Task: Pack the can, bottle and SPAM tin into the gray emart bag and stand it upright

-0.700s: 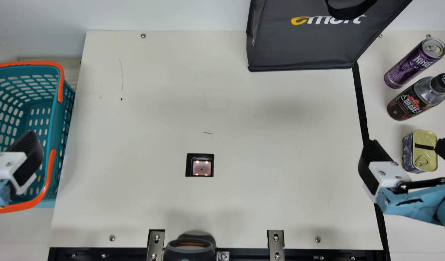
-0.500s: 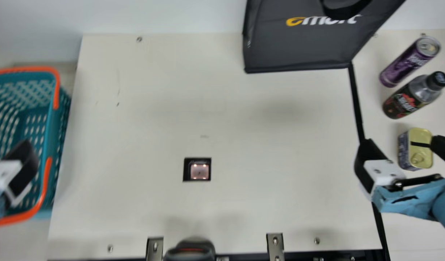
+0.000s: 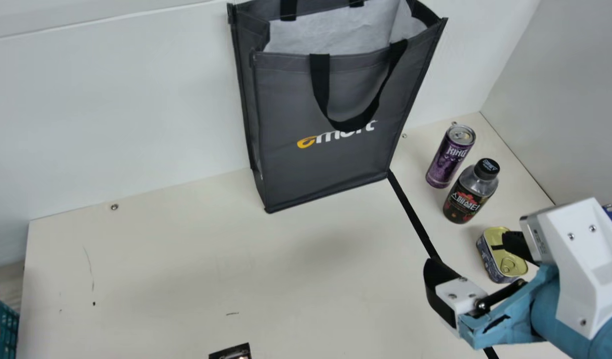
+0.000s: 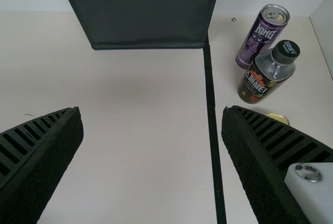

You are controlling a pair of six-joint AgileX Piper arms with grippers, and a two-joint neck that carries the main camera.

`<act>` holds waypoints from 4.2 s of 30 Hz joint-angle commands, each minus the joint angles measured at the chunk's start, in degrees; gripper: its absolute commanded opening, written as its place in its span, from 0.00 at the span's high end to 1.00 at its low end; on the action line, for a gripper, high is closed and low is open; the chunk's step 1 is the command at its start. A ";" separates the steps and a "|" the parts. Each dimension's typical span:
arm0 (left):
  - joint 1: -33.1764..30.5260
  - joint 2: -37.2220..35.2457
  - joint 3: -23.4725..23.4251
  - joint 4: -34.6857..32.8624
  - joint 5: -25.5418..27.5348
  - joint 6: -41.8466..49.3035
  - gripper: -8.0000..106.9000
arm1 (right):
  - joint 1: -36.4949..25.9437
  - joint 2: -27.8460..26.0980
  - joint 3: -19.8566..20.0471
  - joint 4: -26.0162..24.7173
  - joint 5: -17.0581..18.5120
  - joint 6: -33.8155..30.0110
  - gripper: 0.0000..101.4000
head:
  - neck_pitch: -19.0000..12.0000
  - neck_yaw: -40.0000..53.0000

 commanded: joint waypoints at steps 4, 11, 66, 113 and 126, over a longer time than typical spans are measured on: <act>0.00 0.00 0.00 0.00 0.00 0.00 0.15 | 0.00 0.00 0.00 0.00 0.00 0.00 0.06 | -1.30 -0.14; 0.00 0.00 0.00 0.00 0.00 0.00 0.15 | 0.00 0.00 0.00 0.00 0.00 0.00 0.06 | -1.30 -0.14; 0.00 0.00 0.00 0.00 0.00 0.00 0.15 | 3.03 15.36 -15.10 -1.22 -2.04 -4.95 0.06 | -1.30 -0.14; 0.00 0.00 0.00 0.00 0.00 0.00 0.15 | -5.67 40.70 -47.82 11.25 0.42 -42.53 0.06 | -1.30 -0.14; 0.00 0.00 0.00 0.00 0.00 0.00 0.15 | -6.06 46.72 -53.87 15.89 0.42 -51.98 0.06 | -1.30 -0.14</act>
